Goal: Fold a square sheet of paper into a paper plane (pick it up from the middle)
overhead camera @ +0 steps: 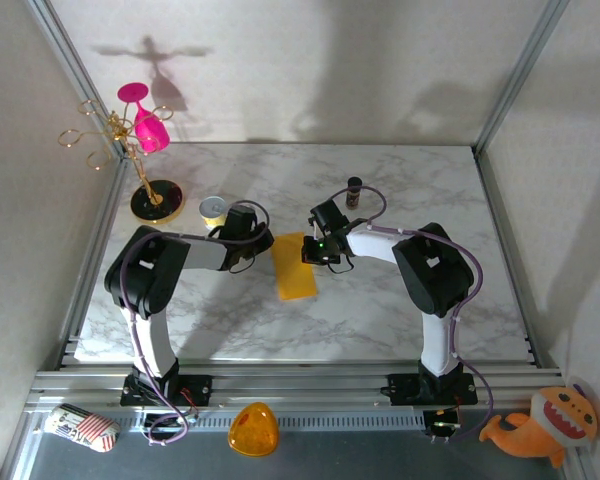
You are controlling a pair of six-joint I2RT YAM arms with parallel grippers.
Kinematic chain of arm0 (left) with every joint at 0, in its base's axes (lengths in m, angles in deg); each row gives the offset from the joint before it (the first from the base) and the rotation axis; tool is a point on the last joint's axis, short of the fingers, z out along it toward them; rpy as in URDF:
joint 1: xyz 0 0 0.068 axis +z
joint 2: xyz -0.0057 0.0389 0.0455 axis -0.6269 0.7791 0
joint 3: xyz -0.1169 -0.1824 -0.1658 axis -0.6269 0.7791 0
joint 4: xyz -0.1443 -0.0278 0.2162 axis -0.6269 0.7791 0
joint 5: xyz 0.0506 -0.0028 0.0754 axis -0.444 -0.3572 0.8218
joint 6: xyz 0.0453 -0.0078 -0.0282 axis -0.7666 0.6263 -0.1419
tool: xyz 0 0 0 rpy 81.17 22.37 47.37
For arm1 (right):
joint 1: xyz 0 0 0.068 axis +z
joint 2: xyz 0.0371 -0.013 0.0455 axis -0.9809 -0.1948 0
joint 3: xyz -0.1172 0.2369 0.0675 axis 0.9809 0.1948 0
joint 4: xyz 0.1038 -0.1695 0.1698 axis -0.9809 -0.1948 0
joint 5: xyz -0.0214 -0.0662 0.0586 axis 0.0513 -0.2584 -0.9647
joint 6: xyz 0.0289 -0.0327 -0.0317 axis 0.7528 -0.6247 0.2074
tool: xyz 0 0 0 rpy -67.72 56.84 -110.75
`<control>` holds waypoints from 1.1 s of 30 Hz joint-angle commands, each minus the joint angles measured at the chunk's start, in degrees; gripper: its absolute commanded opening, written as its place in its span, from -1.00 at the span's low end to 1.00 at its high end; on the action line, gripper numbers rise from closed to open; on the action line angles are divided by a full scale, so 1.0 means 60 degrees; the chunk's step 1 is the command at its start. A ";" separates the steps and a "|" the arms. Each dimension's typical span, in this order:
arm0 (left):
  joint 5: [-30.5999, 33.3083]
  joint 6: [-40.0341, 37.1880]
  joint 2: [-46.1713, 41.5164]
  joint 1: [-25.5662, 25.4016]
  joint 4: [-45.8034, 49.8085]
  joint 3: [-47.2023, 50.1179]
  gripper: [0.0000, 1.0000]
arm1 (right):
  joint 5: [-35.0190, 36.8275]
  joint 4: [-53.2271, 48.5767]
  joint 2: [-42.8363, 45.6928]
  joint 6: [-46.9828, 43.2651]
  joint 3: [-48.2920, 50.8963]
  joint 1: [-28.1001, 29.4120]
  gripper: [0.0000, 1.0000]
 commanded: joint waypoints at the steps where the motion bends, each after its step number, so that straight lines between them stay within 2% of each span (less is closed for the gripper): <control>1: 0.0667 -0.0807 0.0501 0.0289 0.0794 -0.0497 -0.95 | 0.3345 -0.2390 -0.1860 -0.0087 0.1415 -0.0259 -0.94; 7: -0.0205 -0.0997 -0.0234 0.0110 0.1039 -0.1159 -0.92 | 0.3230 -0.2335 -0.1799 -0.0030 0.1338 -0.0250 -0.94; 12: -0.0274 -0.0835 -0.0913 -0.0286 0.1248 -0.1127 -0.91 | 0.3214 -0.2378 -0.1824 -0.0059 0.1171 -0.0256 -0.94; 22: -0.1049 -0.0053 -0.0577 -0.0545 0.1136 -0.0491 -0.90 | 0.3282 -0.2225 -0.1417 -0.0982 0.0519 -0.0329 -0.91; 28: -0.1365 -0.0005 -0.0208 -0.0532 0.1151 -0.0715 -0.91 | 0.2391 -0.1899 -0.0729 -0.2205 -0.0311 -0.0399 -0.86; 33: -0.1483 -0.0020 0.0007 -0.0517 0.1222 -0.0944 -0.92 | 0.1203 -0.1455 0.0174 -0.2530 -0.0626 -0.0420 -0.79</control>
